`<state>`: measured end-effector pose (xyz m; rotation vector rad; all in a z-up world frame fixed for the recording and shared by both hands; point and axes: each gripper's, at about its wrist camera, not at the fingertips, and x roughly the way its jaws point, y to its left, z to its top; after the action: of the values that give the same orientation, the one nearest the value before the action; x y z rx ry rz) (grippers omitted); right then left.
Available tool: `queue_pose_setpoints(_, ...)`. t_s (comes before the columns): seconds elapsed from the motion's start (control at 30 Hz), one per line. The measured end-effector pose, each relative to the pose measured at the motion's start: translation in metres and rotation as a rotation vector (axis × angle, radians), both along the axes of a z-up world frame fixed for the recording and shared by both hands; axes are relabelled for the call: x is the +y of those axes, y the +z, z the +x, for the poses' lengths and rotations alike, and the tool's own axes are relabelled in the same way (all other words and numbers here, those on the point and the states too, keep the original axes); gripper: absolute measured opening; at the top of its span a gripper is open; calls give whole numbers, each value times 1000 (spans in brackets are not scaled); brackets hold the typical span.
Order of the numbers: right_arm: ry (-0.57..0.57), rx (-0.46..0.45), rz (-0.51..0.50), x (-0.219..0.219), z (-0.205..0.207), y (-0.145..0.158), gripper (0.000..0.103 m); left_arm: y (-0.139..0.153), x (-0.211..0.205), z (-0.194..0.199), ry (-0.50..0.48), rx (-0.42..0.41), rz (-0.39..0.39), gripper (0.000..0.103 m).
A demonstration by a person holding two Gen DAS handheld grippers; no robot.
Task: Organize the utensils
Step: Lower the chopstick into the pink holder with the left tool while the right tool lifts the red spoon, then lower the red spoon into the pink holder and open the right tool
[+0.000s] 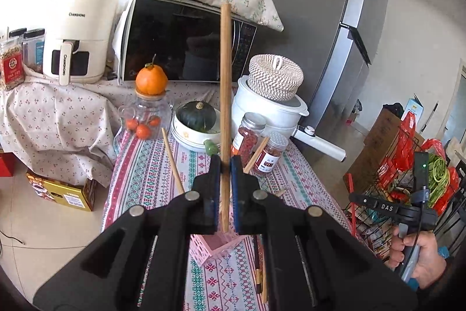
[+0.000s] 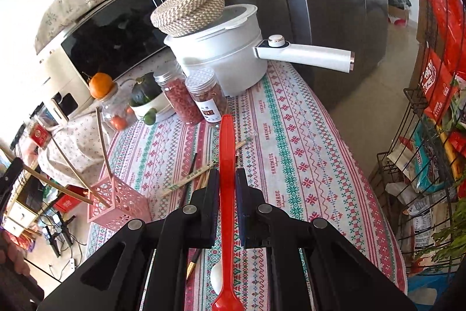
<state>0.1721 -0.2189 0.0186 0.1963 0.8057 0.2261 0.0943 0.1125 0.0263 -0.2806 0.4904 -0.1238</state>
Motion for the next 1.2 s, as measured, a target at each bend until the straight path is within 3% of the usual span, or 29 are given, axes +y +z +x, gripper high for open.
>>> queue_pose_setpoints(0.37, 34, -38, 5, 18, -8, 3, 11, -35, -10, 33, -28, 113, -8, 10)
queue_pose_setpoints(0.4, 38, -42, 10, 20, -9, 4, 11, -38, -11, 36, -32, 132, 3, 13)
queue_pose_setpoints(0.47, 47, -54, 20, 25, -11, 7, 11, -42, -12, 39, -16, 163, 27, 38)
queue_pose_setpoints(0.53, 57, -71, 33, 31, -13, 11, 11, -41, -9, 36, -11, 179, 18, 51)
queue_pose_setpoints(0.6, 66, -92, 48, 38, -15, 15, 11, -39, -7, 31, -9, 203, 19, 55)
queue_pose_setpoints(0.67, 70, -116, 62, 46, -17, 19, 11, -38, -3, 26, -6, 229, 29, 68)
queue_pose_setpoints(0.77, 73, -155, 87, 61, -19, 25, 11, -37, 5, 18, 14, 282, 56, 78)
queue_pose_setpoints(0.93, 79, -242, 122, 91, -21, 35, 11, -42, 21, -1, 22, 369, 102, 83)
queue_pose_setpoints(1.2, 26, -367, 156, 146, -13, 40, 11, -56, 49, -23, 21, 466, 86, 83)
